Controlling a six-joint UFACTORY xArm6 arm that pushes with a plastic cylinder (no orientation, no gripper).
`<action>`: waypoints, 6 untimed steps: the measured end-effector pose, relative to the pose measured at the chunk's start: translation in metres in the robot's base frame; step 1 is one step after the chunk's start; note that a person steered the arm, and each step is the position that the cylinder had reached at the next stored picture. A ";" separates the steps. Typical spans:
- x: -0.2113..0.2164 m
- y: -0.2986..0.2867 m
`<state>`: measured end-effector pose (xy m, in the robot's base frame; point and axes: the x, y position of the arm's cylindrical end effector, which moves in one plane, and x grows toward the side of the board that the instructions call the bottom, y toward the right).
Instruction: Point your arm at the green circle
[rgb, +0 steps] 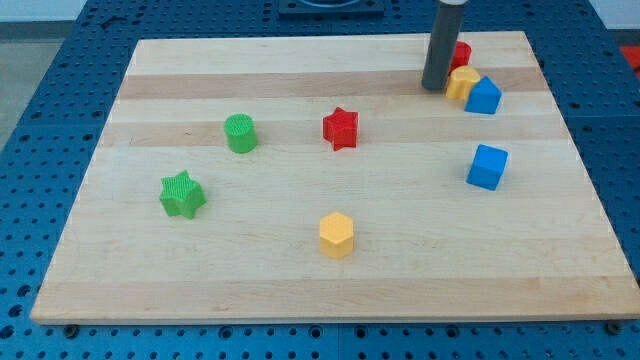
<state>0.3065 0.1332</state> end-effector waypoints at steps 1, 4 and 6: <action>0.014 -0.012; 0.038 -0.080; 0.031 -0.186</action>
